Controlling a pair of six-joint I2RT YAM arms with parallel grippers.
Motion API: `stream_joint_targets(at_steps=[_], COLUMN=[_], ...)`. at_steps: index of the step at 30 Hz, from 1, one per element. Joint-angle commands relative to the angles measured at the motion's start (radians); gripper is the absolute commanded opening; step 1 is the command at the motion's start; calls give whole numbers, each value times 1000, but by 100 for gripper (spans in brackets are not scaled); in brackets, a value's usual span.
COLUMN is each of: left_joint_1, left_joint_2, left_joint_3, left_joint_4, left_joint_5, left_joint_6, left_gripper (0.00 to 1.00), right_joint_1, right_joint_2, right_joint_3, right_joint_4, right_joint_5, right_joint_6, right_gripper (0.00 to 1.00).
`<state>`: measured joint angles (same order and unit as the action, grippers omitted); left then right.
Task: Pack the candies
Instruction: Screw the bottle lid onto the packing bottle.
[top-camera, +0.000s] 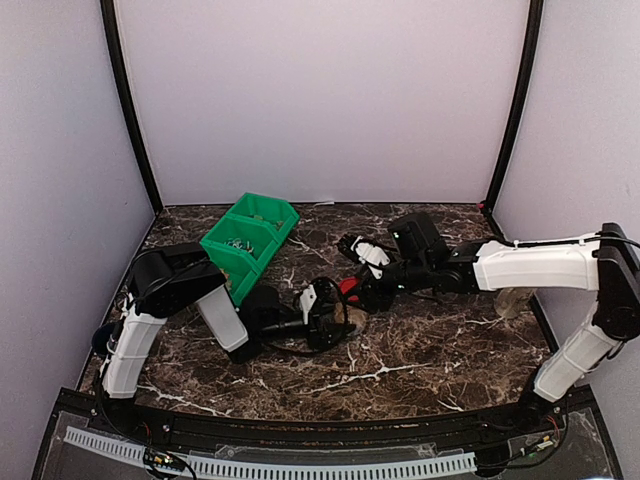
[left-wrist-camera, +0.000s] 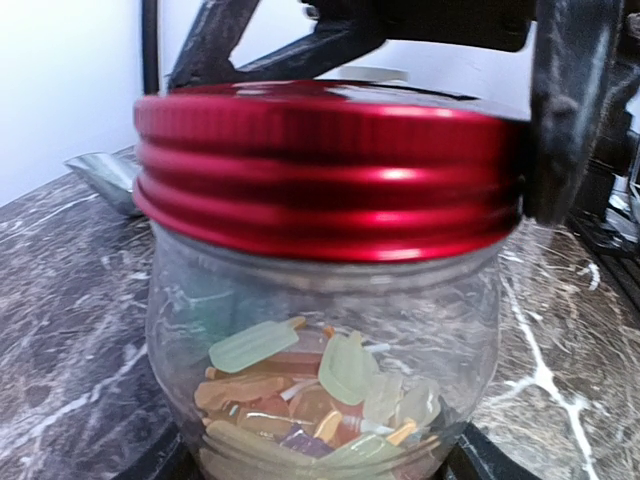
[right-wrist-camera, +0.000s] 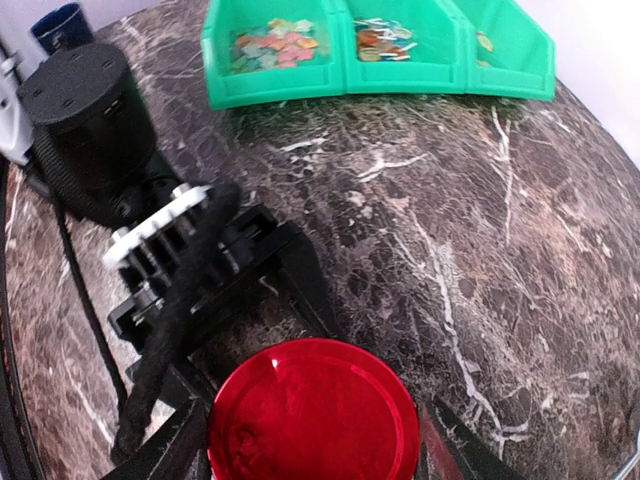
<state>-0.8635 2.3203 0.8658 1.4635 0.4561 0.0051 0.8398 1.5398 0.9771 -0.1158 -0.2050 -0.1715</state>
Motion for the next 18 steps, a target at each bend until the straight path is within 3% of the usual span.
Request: stream_joint_targets(at_steps=[1, 10, 18], left_joint_1=[14, 14, 13], left_joint_2=[8, 8, 4], left_joint_3=[-4, 4, -7], left_joint_4=[-198, -218, -198], left_joint_5=[-189, -181, -110], left_joint_6=[-3, 3, 15], left_gripper=[65, 65, 65], right_joint_1=[39, 91, 68], right_joint_2=[26, 3, -82], right_joint_3=[-10, 40, 54], right_joint_4=[79, 33, -64], right_joint_5=[187, 334, 306], right_joint_6=[221, 246, 145], right_gripper=[61, 79, 96])
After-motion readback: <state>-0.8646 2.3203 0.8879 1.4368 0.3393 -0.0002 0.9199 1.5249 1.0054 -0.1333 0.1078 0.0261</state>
